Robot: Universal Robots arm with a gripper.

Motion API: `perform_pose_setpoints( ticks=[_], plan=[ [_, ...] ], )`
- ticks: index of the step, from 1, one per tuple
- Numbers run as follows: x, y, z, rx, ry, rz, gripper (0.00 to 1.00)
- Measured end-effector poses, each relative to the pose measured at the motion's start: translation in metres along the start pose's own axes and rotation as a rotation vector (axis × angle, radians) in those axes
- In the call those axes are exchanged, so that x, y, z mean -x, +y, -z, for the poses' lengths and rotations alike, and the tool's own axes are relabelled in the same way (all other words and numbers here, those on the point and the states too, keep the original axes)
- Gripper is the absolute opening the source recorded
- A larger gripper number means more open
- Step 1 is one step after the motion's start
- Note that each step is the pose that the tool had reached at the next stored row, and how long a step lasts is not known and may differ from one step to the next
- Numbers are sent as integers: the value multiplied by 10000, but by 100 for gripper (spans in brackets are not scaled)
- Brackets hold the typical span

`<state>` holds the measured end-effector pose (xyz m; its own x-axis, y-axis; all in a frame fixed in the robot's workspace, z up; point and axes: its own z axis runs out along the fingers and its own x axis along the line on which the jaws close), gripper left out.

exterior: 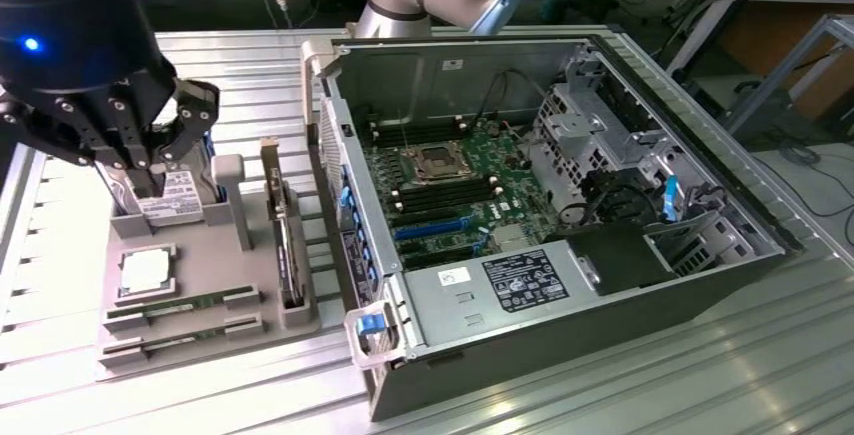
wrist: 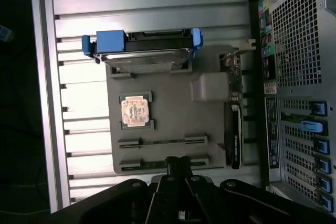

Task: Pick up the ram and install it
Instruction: 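Pick up the ram and move it above insertion slot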

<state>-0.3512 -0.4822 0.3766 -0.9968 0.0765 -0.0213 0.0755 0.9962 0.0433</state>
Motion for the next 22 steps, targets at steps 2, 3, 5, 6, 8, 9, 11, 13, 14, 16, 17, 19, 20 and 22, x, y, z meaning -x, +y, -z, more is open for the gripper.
perform_pose_setpoints(
  ticks=[2,3,5,6,8,9,11,13,14,16,17,19,20,22],
  plan=[
    [9,-134,-47,-1,0,2,10],
    [14,-216,-76,-1,1,1,10],
    [20,-316,-154,0,0,1,10],
    [30,-319,-189,-1,1,1,10],
    [40,-321,-259,-1,1,40,10],
    [41,-323,-300,-1,4,91,10],
    [39,-326,-365,12,31,692,17],
    [38,-329,-428,30,67,1547,17],
    [37,-330,-461,40,87,1999,17],
    [36,-332,-501,52,110,2532,17],
    [36,-332,-516,56,120,2745,17],
    [34,-335,-584,76,160,3677,18],
    [34,-337,-615,85,177,4088,30],
    [32,-339,-676,102,214,4923,36]
  ],
)
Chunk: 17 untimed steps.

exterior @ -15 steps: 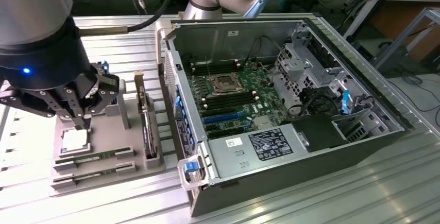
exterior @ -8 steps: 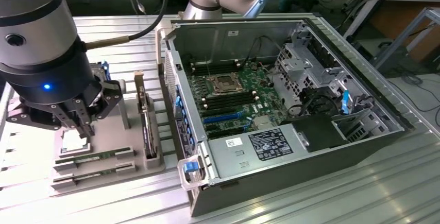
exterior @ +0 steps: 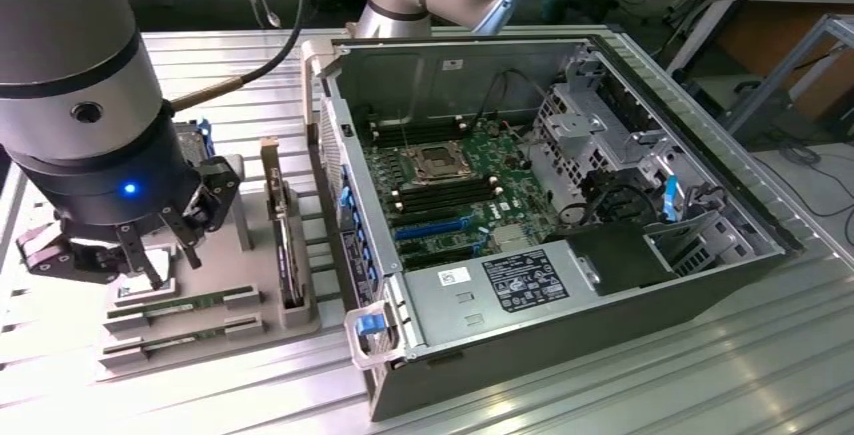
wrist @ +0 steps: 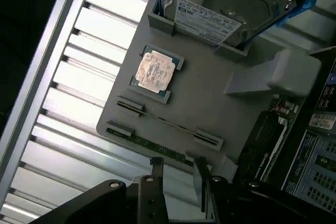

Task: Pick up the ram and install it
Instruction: 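Pick up the ram and move it above insertion slot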

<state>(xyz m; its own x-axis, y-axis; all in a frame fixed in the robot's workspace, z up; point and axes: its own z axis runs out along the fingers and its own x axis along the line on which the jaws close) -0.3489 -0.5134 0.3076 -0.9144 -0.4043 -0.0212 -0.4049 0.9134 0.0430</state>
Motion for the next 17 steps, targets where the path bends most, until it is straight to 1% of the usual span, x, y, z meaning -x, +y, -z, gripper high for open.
perform_pose_setpoints(
  ticks=[4,6,11,14,17],
  plan=[
    [-2,-4,-102,29,59,1386,36],
    [-4,-8,-175,51,102,2384,36],
    [-7,-14,-326,94,192,4453,36],
    [-9,-17,-401,116,236,5480,36],
    [-10,-20,-452,131,267,6178,36]
  ],
)
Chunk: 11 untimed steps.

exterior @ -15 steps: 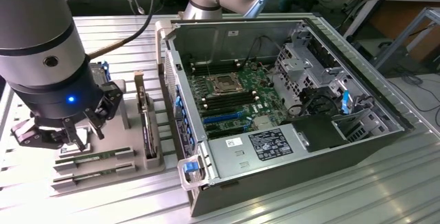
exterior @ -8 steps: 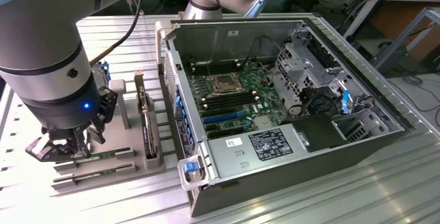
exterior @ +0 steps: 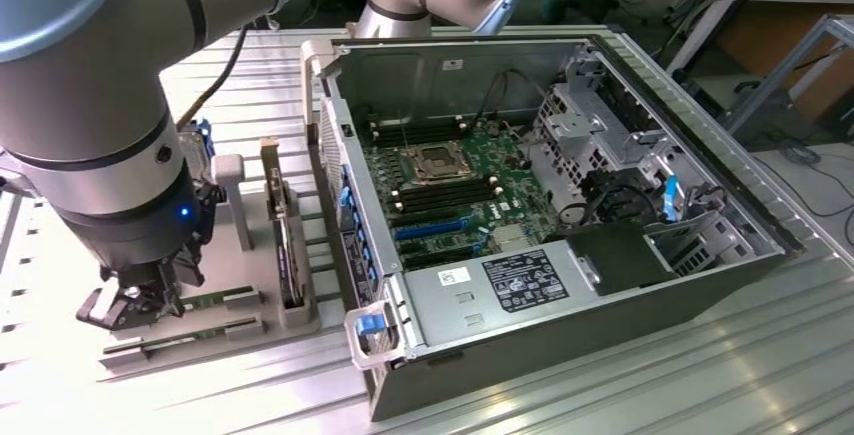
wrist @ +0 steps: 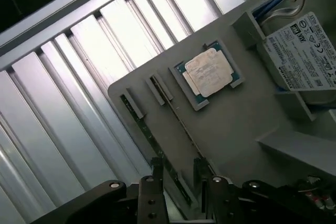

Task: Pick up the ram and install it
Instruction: 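Pick up the ram and move it above insertion slot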

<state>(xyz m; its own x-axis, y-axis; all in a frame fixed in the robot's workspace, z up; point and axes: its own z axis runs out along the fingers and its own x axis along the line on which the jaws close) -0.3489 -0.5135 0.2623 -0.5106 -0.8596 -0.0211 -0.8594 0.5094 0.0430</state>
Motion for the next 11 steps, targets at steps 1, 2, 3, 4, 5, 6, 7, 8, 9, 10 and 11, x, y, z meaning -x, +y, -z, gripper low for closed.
perform_pose_setpoints(
  ticks=[1,2,3,4,5,6,7,8,9,10,11],
  plan=[
    [0,-1,-17,4,8,222,36],
    [-1,-2,-43,11,23,565,36],
    [-1,-2,-62,18,36,837,36],
    [-2,-4,-92,26,52,1230,36],
    [-2,-5,-117,32,65,1557,36],
    [-3,-6,-142,40,82,1905,36],
    [-3,-7,-164,47,95,2211,36],
    [-4,-9,-192,55,111,2586,36],
    [-4,-9,-211,60,122,2842,36],
    [-5,-10,-227,65,131,3043,36],
    [-5,-11,-248,70,142,3310,36]
  ],
)
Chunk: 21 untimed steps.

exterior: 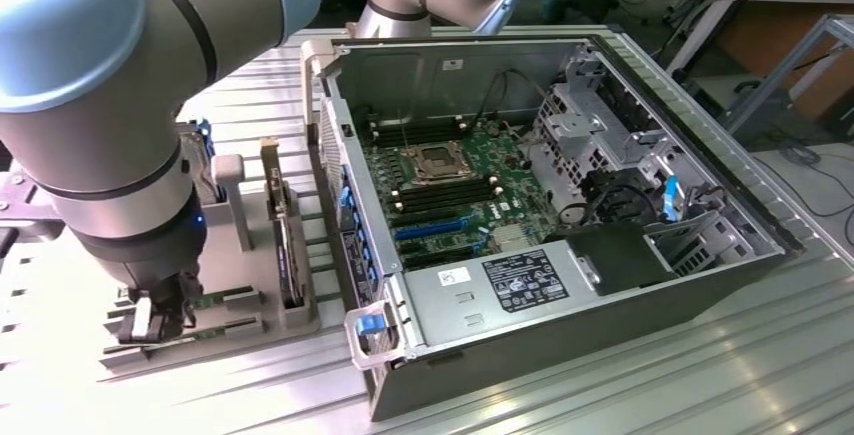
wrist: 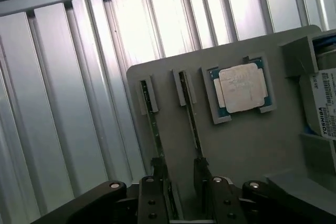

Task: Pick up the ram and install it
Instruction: 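Pick up the ram and move it above insertion slot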

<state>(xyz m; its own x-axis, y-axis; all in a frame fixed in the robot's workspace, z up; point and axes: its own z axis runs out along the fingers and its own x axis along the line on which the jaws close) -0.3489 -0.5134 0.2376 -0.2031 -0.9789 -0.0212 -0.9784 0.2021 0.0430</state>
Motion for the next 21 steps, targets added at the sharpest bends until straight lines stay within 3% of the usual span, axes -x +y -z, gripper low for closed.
perform_pose_setpoints(
  ticks=[4,6,8,13,15,17,21],
  plan=[
    [-5,-4,-99,41,55,1204,36],
    [-42,-3,-111,42,44,1229,36],
    [-115,-4,-193,40,43,1231,36],
    [-117,-10,-326,23,42,1250,36],
    [-118,-12,-375,34,64,1757,36],
    [-119,-13,-389,37,107,1947,36],
    [-119,-14,-410,29,107,1948,36]
  ],
)
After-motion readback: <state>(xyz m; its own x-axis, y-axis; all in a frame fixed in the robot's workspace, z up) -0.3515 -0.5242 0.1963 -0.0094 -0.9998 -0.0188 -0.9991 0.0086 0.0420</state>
